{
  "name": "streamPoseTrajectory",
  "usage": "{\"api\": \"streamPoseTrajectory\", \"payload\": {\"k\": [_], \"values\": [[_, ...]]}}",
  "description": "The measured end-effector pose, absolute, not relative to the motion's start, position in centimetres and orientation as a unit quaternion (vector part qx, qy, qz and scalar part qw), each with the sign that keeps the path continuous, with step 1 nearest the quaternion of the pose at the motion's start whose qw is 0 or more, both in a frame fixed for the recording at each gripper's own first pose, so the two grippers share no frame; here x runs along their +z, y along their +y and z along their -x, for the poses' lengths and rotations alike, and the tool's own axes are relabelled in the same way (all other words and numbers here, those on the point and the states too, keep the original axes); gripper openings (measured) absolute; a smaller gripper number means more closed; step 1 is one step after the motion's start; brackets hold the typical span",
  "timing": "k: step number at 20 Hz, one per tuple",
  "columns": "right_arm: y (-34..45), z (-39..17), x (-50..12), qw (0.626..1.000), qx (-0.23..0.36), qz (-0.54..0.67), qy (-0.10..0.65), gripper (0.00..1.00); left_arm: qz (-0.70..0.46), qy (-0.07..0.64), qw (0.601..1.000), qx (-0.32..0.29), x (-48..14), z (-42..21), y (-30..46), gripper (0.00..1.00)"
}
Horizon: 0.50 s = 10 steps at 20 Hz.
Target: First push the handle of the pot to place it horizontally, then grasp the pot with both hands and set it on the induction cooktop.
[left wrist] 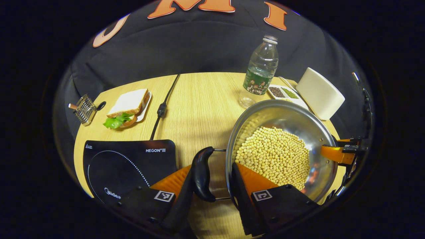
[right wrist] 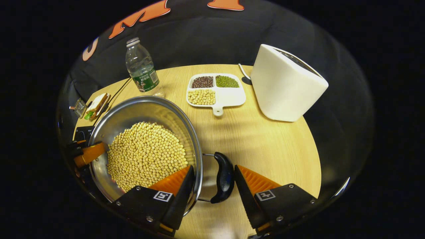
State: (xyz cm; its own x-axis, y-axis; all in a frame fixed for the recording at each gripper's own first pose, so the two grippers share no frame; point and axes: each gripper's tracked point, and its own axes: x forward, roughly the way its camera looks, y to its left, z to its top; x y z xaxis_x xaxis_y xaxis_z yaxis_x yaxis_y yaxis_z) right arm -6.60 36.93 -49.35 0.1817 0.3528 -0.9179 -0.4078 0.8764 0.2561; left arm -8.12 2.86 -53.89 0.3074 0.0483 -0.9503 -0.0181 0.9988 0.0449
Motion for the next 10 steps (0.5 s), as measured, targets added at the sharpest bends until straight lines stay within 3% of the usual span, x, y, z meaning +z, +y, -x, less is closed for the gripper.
{"api": "streamPoseTrajectory", "payload": {"k": [6,10], "values": [[37.23,6.94,-49.73,0.758,0.235,0.002,0.609,0.72,-0.015,0.582,0.813,0.034,-53.61,8.15,2.87,0.67],[37.4,6.88,-49.48,0.752,0.222,-0.028,0.62,0.58,-0.002,0.596,0.801,0.055,-53.74,8.71,2.54,0.65]]}}
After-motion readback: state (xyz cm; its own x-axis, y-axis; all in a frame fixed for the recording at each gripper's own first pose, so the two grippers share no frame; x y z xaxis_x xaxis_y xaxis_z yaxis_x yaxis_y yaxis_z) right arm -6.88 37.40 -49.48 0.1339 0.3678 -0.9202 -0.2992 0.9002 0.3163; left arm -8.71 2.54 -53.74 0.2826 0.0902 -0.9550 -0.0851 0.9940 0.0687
